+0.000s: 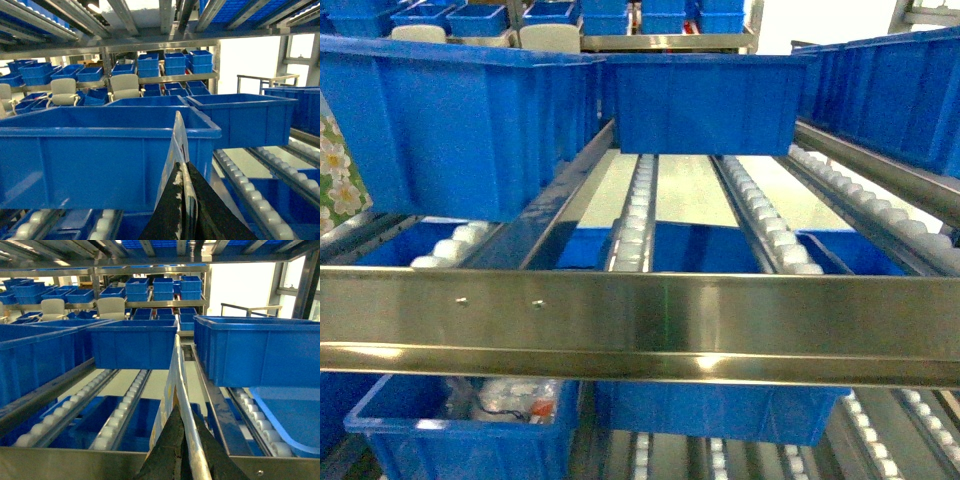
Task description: Move flower gift bag to table near conveyor
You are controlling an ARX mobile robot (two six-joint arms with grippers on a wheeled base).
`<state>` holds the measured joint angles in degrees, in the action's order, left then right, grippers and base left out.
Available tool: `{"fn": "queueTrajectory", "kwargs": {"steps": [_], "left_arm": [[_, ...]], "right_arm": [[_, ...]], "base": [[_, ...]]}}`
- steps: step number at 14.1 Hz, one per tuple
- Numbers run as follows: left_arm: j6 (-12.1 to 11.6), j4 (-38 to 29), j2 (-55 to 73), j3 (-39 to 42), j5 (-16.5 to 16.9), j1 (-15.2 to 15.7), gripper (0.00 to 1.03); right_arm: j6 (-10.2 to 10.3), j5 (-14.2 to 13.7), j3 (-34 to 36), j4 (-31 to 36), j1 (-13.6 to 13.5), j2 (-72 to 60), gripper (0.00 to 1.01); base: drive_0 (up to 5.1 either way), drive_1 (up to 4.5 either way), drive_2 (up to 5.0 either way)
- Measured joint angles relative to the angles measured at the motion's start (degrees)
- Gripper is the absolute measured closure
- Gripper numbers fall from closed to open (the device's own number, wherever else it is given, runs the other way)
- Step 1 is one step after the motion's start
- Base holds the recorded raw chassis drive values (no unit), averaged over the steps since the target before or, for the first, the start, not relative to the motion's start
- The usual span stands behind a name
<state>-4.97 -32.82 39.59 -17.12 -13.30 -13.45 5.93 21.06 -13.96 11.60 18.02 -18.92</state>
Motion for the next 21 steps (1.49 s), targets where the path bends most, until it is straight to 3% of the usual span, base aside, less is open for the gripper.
{"fn": "queueTrajectory", "kwargs": {"steps": [21], "left_arm": [[0.00, 0.00, 0.00, 0.00, -0.02, 0.00, 1.01]], "right_arm": [[-0.02, 0.02, 0.02, 0.07, 0.00, -0.04, 0.99]], "base": [[-4.6, 0.66, 4.0]]}}
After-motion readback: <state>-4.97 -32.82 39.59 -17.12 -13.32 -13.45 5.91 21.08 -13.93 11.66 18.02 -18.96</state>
